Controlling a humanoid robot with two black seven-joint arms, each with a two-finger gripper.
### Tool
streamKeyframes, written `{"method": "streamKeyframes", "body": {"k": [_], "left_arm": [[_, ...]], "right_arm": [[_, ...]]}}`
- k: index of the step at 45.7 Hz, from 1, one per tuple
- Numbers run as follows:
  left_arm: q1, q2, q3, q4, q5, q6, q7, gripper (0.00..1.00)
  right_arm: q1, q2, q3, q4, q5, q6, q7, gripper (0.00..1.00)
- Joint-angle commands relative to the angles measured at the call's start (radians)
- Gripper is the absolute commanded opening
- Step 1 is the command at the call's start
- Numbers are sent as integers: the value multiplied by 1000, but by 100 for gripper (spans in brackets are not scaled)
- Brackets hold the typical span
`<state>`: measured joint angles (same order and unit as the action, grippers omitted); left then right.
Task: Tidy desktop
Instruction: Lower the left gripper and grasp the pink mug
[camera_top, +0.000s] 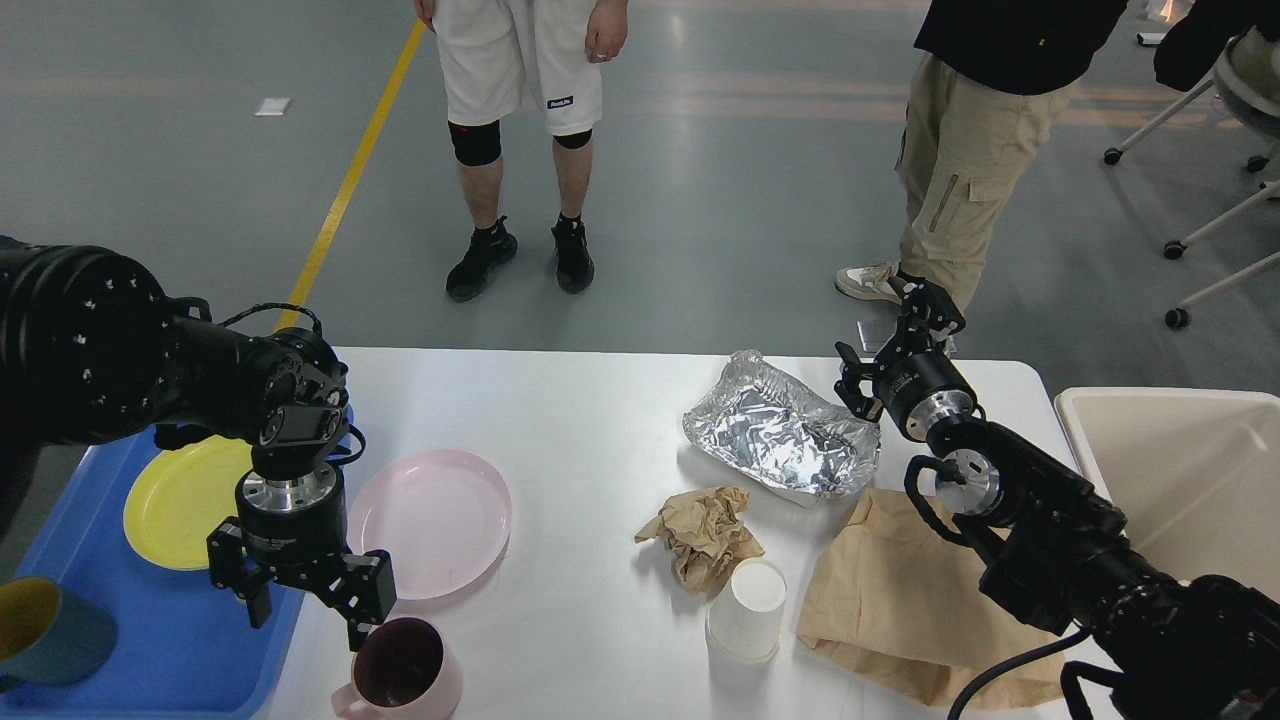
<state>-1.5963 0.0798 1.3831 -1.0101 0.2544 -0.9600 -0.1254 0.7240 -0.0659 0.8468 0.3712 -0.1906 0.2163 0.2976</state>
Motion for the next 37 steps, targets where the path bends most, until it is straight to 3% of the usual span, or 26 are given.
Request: {"method": "streamKeyframes", "body": {"k": [1, 9, 29, 37], "left_arm": [[19, 0, -35, 18, 0, 0, 1, 96], [44, 0, -61, 33, 0, 0, 3, 95], [107, -5, -102, 111, -9, 86, 3, 65], [127, -23, -110, 119, -9, 115, 3, 62]], "right_arm": [[0, 0, 0, 0, 0, 0, 0, 100], [0, 0, 0, 0, 0, 0, 0, 100], [0, 0, 0, 0, 0, 0, 0, 100], [0, 0, 0, 0, 0, 0, 0, 100]]}}
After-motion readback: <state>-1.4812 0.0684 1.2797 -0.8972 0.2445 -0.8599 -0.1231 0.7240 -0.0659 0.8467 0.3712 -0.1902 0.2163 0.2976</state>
